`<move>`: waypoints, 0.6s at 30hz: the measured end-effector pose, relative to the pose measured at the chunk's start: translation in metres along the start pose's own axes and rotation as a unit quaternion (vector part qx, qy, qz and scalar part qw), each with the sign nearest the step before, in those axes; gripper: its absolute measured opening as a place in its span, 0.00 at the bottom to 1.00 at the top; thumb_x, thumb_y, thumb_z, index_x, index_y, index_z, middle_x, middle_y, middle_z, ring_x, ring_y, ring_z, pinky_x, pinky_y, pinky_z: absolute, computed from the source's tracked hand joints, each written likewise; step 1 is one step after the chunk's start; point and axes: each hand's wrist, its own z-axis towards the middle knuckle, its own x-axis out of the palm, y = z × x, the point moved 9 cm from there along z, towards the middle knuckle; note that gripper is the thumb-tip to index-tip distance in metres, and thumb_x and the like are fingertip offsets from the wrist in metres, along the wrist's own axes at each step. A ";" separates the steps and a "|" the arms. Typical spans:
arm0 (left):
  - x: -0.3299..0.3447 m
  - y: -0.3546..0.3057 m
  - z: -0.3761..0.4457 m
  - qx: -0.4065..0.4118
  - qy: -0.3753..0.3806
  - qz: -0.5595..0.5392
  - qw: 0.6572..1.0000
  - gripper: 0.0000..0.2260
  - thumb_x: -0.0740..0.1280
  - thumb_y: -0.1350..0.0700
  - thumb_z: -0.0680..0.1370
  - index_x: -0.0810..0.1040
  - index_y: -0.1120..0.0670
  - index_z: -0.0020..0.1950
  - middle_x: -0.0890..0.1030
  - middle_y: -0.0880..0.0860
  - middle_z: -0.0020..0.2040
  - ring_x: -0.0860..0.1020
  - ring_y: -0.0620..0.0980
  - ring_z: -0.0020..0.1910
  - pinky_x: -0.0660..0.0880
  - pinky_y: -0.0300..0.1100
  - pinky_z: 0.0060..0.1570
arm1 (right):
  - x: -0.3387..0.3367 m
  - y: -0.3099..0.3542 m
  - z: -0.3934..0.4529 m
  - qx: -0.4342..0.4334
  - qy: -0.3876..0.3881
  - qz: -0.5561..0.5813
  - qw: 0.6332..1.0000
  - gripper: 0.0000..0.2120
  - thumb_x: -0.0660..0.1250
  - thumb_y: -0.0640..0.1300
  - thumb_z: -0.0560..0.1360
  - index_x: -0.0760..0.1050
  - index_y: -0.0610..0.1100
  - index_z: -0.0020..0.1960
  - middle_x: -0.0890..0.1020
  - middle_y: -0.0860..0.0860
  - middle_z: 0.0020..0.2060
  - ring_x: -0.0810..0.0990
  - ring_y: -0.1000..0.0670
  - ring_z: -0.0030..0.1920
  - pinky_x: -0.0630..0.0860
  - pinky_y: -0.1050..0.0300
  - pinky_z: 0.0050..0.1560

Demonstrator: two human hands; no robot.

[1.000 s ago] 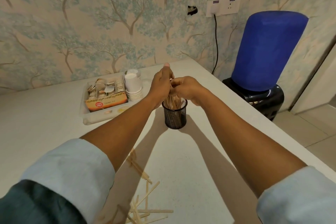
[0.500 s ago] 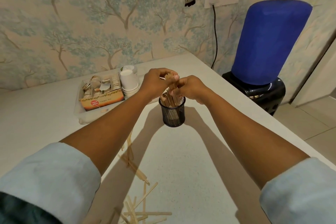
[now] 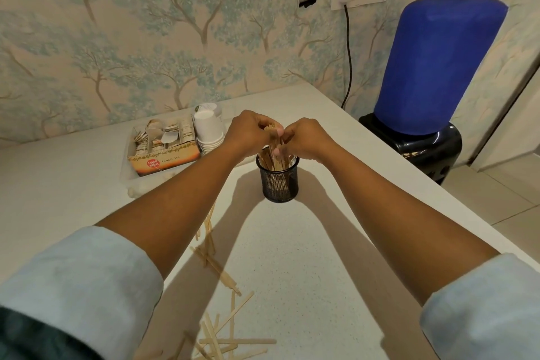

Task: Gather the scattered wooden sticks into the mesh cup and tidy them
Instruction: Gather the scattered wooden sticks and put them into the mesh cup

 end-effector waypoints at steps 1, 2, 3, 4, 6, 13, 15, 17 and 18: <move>0.000 0.002 -0.001 -0.003 -0.002 0.002 1.000 0.06 0.74 0.56 0.76 0.87 0.56 0.51 0.86 0.55 0.47 0.84 0.54 0.51 0.80 0.53 0.58 | -0.002 0.000 0.000 0.000 -0.007 -0.014 1.000 0.14 0.80 0.46 0.65 0.85 0.42 0.49 0.85 0.46 0.45 0.82 0.47 0.47 0.79 0.55 0.45; 0.001 0.003 -0.001 -0.006 -0.004 0.005 1.000 0.06 0.74 0.56 0.76 0.87 0.56 0.51 0.86 0.55 0.47 0.84 0.54 0.51 0.80 0.54 0.57 | -0.003 0.001 0.000 0.001 -0.010 -0.029 1.000 0.15 0.80 0.46 0.65 0.85 0.42 0.49 0.85 0.46 0.45 0.82 0.47 0.47 0.79 0.55 0.45; 0.003 0.005 -0.002 -0.008 -0.005 0.008 1.000 0.07 0.75 0.55 0.76 0.87 0.56 0.51 0.86 0.56 0.47 0.84 0.54 0.51 0.81 0.54 0.56 | -0.003 0.001 -0.001 0.002 -0.013 -0.041 0.999 0.16 0.80 0.46 0.64 0.84 0.41 0.49 0.85 0.46 0.45 0.83 0.47 0.47 0.80 0.55 0.45; 0.005 0.006 -0.002 -0.011 -0.005 0.008 1.000 0.07 0.75 0.55 0.76 0.87 0.56 0.51 0.86 0.56 0.47 0.84 0.54 0.51 0.81 0.54 0.56 | -0.004 0.000 -0.001 0.004 -0.014 -0.048 0.999 0.17 0.81 0.46 0.64 0.84 0.41 0.49 0.84 0.45 0.45 0.83 0.47 0.47 0.79 0.55 0.44; 0.008 0.010 -0.004 -0.023 -0.005 0.003 1.000 0.08 0.76 0.54 0.74 0.87 0.56 0.51 0.86 0.56 0.48 0.84 0.55 0.51 0.81 0.54 0.55 | -0.003 -0.001 -0.002 0.007 -0.015 -0.056 0.998 0.18 0.81 0.45 0.63 0.83 0.40 0.50 0.84 0.45 0.46 0.82 0.46 0.47 0.79 0.55 0.43; 0.006 0.016 -0.006 -0.047 -0.035 0.055 0.997 0.17 0.81 0.49 0.68 0.86 0.52 0.54 0.87 0.51 0.49 0.84 0.48 0.51 0.81 0.47 0.54 | -0.007 0.004 -0.005 -0.012 -0.044 -0.097 0.994 0.14 0.78 0.42 0.68 0.82 0.40 0.52 0.83 0.44 0.48 0.81 0.46 0.47 0.76 0.56 0.41; 0.003 0.013 -0.005 -0.032 -0.049 0.067 0.996 0.18 0.82 0.49 0.67 0.86 0.51 0.54 0.86 0.49 0.48 0.84 0.46 0.49 0.79 0.42 0.49 | -0.007 0.005 -0.006 -0.010 -0.042 -0.092 0.995 0.15 0.78 0.42 0.68 0.81 0.41 0.53 0.83 0.45 0.49 0.82 0.46 0.48 0.78 0.56 0.42; -0.001 0.011 -0.007 -0.020 -0.070 0.077 0.994 0.16 0.82 0.51 0.67 0.86 0.51 0.53 0.86 0.48 0.47 0.83 0.45 0.47 0.78 0.40 0.46 | -0.006 0.006 -0.007 -0.008 -0.040 -0.089 0.995 0.17 0.79 0.42 0.67 0.81 0.41 0.54 0.83 0.45 0.49 0.81 0.46 0.49 0.78 0.56 0.43; -0.003 0.011 -0.007 -0.018 -0.083 0.081 0.993 0.15 0.82 0.52 0.67 0.86 0.50 0.52 0.85 0.48 0.47 0.83 0.45 0.46 0.78 0.41 0.46 | -0.006 0.007 -0.007 -0.009 -0.039 -0.092 0.995 0.17 0.79 0.41 0.67 0.81 0.41 0.54 0.83 0.45 0.50 0.81 0.46 0.49 0.78 0.56 0.43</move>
